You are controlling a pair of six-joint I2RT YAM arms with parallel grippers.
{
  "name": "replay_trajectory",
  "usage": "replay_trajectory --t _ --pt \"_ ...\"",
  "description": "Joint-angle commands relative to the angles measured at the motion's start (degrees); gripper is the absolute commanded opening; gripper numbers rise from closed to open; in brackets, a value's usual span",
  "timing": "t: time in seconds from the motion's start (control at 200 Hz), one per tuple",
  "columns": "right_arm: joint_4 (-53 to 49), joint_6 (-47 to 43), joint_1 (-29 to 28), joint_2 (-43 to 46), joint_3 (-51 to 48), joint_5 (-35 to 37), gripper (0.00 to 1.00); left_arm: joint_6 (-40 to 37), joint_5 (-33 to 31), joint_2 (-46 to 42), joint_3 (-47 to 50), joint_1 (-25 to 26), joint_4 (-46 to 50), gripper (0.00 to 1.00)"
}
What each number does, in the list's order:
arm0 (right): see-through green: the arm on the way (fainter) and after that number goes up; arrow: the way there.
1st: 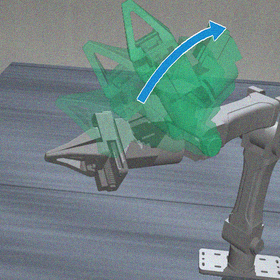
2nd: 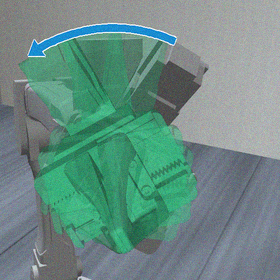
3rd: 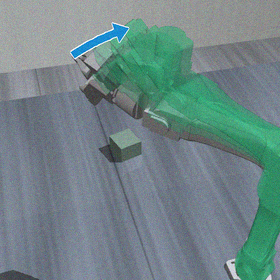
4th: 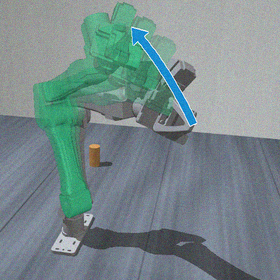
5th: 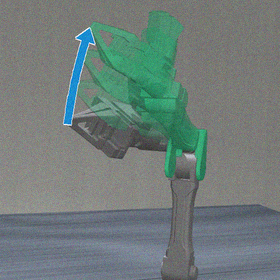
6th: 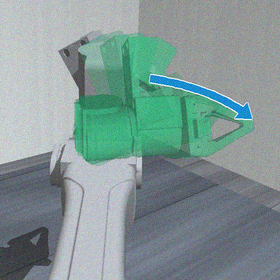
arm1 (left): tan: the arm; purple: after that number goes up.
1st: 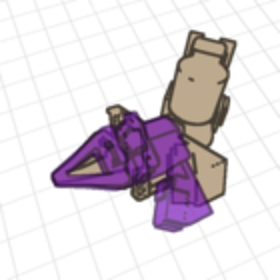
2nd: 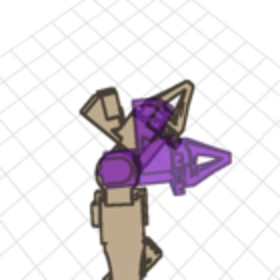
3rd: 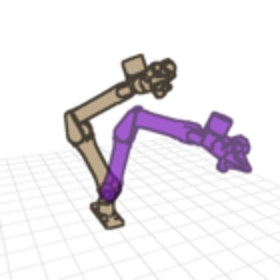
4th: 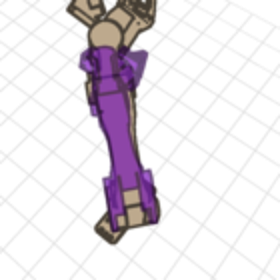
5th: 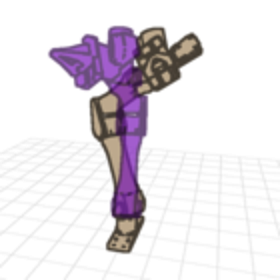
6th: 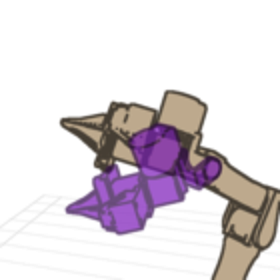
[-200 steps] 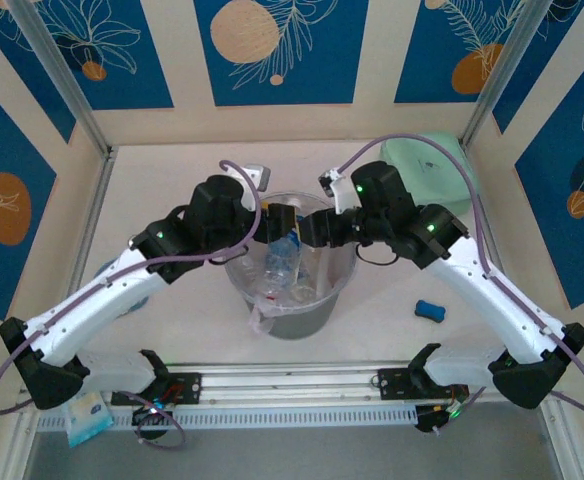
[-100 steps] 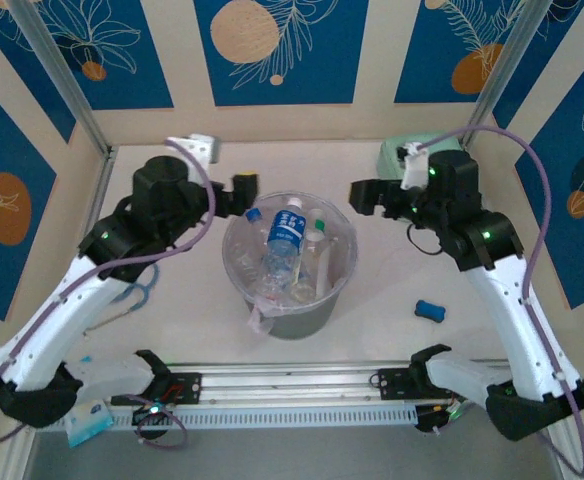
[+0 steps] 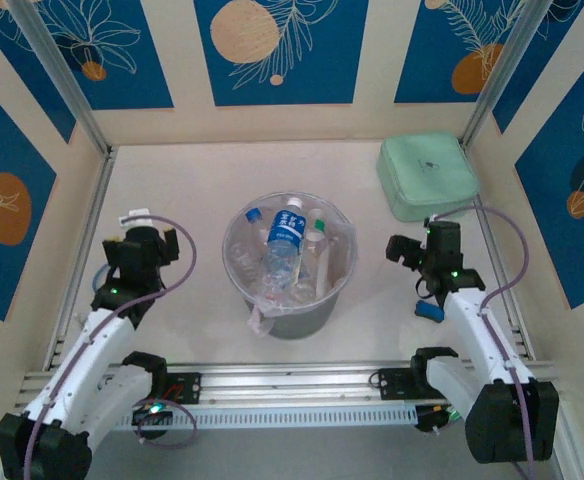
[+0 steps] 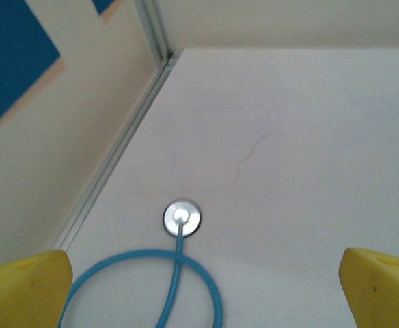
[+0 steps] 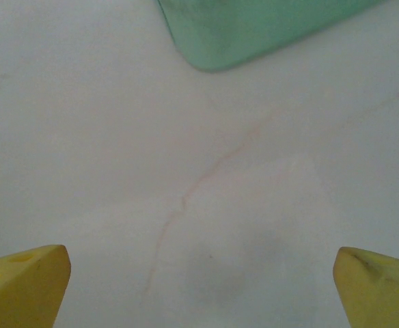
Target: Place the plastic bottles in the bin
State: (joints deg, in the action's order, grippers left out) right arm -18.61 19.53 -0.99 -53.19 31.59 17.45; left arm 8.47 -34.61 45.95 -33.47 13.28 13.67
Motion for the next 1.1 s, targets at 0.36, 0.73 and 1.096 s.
replay_trajectory --t 0.36,0.73,1.096 --pt "38.58 -3.6 0.46 -11.41 -11.14 5.49 0.99 0.31 -1.13 16.85 16.61 -1.4 -39.48 1.0" --pt "57.16 -5.78 1.18 -21.53 -10.9 0.68 0.99 -12.49 4.52 33.17 14.67 -1.49 -63.78 1.0" --pt "79.32 -9.24 0.96 -35.05 -14.36 -1.88 0.99 -13.3 11.36 41.05 15.08 -2.39 -73.06 1.0"
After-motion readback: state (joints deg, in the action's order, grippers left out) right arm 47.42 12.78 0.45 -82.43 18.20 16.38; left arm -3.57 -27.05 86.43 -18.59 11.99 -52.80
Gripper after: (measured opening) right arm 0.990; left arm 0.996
